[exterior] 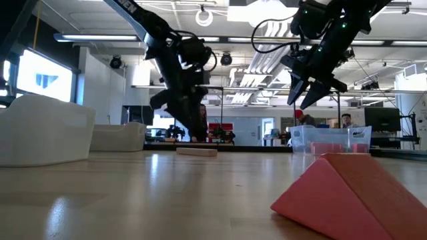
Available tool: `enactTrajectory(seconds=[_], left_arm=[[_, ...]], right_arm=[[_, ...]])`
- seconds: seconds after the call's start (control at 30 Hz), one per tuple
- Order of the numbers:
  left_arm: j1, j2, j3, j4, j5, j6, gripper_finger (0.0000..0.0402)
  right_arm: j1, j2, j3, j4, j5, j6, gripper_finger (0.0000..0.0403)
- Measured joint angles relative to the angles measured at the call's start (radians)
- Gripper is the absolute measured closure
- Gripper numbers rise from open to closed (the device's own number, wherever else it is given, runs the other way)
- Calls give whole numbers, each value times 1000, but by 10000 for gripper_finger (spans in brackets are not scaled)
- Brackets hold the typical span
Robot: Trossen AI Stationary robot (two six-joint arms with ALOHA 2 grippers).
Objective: Sort & place blocks by color
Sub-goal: Put the brown block into the white bin
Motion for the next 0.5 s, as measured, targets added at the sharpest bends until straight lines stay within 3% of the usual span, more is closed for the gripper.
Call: enactTrajectory(seconds=[0.5], left_arm=[[2,94,0,20,57,7,204]], right_arm=[[55,0,0,4,50,0,205]])
